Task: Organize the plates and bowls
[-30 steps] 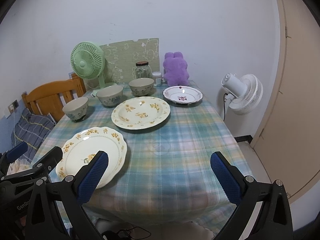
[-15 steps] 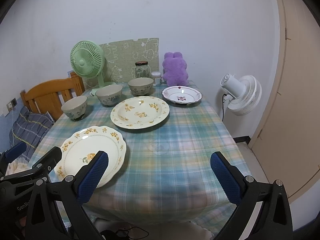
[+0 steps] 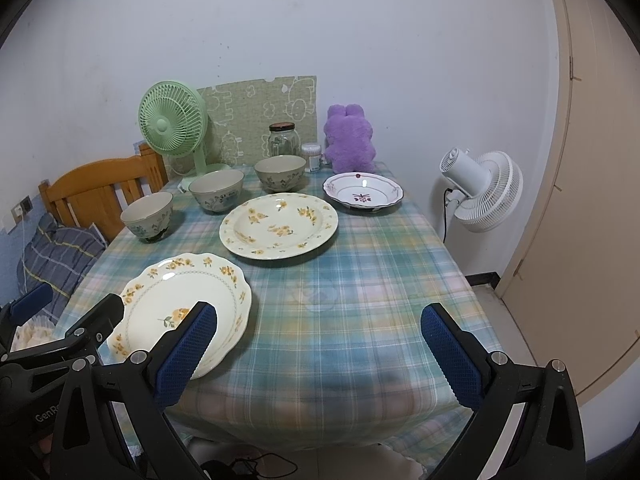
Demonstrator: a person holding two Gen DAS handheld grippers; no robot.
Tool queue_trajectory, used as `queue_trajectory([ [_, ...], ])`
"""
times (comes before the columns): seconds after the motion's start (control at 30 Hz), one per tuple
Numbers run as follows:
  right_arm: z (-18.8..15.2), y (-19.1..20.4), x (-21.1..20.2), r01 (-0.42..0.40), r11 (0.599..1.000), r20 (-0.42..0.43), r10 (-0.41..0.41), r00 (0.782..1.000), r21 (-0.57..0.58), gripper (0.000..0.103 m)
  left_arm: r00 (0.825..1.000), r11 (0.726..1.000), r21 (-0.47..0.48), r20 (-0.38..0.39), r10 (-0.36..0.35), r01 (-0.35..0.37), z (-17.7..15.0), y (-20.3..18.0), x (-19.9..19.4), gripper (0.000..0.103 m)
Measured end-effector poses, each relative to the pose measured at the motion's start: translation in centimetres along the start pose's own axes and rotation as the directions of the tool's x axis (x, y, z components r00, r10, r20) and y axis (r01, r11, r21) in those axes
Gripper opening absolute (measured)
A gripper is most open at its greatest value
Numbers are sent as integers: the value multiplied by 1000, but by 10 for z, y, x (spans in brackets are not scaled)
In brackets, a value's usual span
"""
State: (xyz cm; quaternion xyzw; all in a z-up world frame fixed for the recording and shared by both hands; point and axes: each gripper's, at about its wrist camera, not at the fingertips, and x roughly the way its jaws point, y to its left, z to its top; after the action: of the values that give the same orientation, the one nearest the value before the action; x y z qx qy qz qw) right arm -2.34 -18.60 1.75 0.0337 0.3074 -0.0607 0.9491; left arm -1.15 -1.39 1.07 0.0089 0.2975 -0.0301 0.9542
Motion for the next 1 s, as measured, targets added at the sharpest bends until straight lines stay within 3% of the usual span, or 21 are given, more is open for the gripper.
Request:
queue_trajectory([
  [0.43,4,5,6,11,1000,-20,-11,1000,-1,103,1000,1000,9,-25,-6,6,7,9,14,100],
  [0.87,25,45,42,-7,1000,-84,8,996,7,99,997,1000,20,-81,9,-8,30,39,52,97],
  [1.0,33,60,55,-6,1000,-93,7,996,7,98,996,998,63,-83,36,-31,36,46,67,94],
])
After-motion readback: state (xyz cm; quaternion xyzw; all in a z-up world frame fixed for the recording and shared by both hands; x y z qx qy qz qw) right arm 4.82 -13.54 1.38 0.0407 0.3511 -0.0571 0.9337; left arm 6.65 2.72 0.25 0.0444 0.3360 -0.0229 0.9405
